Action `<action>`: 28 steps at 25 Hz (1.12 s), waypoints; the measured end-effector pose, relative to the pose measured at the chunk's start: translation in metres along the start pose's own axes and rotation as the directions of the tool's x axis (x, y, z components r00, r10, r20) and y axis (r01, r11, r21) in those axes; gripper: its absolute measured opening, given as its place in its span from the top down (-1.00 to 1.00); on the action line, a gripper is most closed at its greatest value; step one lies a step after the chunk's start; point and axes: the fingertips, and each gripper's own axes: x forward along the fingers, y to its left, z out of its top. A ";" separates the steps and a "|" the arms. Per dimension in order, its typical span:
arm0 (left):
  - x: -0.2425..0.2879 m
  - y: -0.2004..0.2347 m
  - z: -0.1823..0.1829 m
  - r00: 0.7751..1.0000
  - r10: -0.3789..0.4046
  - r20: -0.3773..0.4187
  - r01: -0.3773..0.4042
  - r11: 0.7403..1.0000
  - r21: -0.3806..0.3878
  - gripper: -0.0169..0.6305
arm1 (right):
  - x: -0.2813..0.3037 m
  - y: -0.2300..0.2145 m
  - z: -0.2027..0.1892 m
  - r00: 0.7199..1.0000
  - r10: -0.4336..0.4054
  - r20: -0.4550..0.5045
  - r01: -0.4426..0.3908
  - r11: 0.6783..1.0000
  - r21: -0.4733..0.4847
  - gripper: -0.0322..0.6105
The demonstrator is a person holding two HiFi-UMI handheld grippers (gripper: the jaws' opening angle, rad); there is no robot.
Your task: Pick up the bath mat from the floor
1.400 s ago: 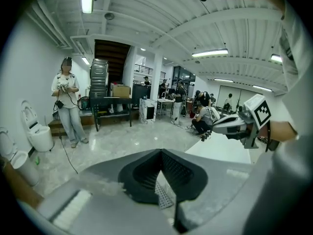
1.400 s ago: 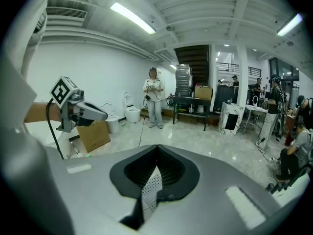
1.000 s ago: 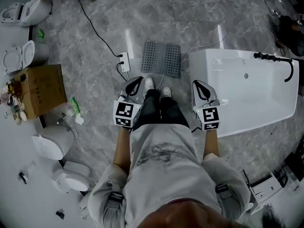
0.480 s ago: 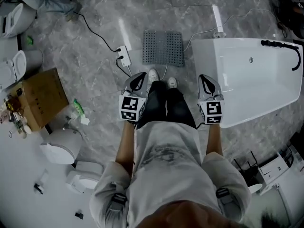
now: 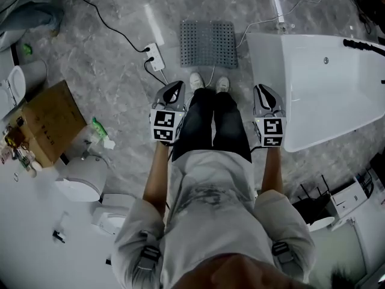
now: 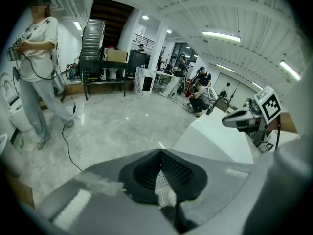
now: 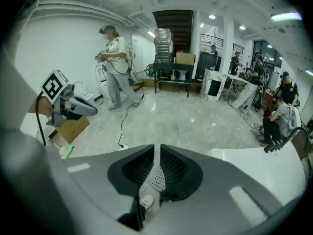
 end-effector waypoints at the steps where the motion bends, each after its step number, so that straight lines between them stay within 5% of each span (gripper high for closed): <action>1: 0.004 0.003 -0.004 1.000 0.003 -0.009 -0.003 1.000 -0.001 0.93 | 0.005 0.000 -0.005 1.000 0.003 -0.009 -0.003 1.000 0.001 0.77; 28: 0.158 0.033 -0.149 0.984 0.041 -0.173 -0.053 0.996 -0.071 0.77 | 0.163 -0.014 -0.145 0.985 0.138 -0.108 -0.138 0.990 0.004 0.66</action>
